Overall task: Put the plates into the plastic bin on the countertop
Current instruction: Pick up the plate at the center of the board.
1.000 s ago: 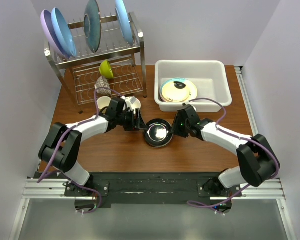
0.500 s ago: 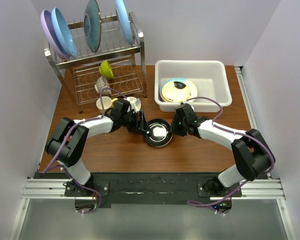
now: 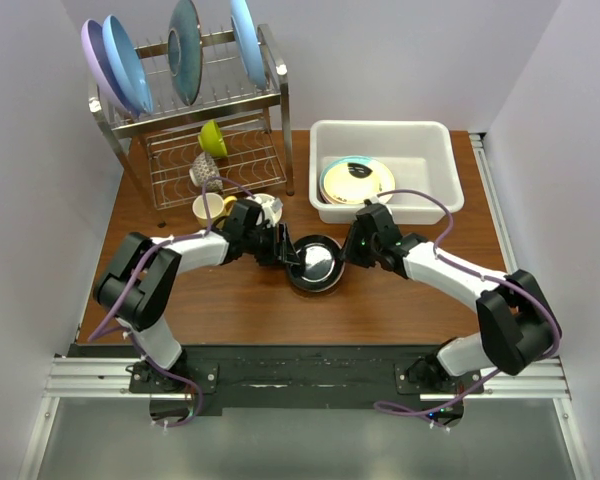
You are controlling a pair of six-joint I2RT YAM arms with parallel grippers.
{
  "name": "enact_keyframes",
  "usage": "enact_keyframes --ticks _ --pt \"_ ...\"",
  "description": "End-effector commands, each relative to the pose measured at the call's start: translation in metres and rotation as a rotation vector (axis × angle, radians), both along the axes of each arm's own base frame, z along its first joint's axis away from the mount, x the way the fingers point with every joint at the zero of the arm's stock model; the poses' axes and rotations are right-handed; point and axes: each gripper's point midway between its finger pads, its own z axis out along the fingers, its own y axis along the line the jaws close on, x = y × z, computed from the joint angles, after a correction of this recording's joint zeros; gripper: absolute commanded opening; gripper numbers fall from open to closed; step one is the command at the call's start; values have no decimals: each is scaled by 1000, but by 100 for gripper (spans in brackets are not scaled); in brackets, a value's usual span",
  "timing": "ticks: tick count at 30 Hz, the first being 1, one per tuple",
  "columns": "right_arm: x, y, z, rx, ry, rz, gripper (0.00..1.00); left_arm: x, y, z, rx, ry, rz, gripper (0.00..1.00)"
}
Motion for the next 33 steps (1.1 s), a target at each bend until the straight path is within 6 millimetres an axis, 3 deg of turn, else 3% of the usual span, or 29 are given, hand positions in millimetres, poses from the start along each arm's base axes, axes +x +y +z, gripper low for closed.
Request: enact_keyframes --ticks 1,9,15,26,33 --pt "8 11 21 52 -57 24 28 12 -18 22 -61 -72 -25 48" --pt "4 10 4 37 -19 25 31 15 -19 34 -72 -106 -27 27" --pt "-3 6 0 40 -11 17 32 14 -13 35 -44 -110 -13 3" --pt "-8 4 6 65 -36 11 33 14 -2 62 -55 -166 34 0" --pt "-11 8 1 93 -24 23 32 10 13 60 -42 -138 54 0"
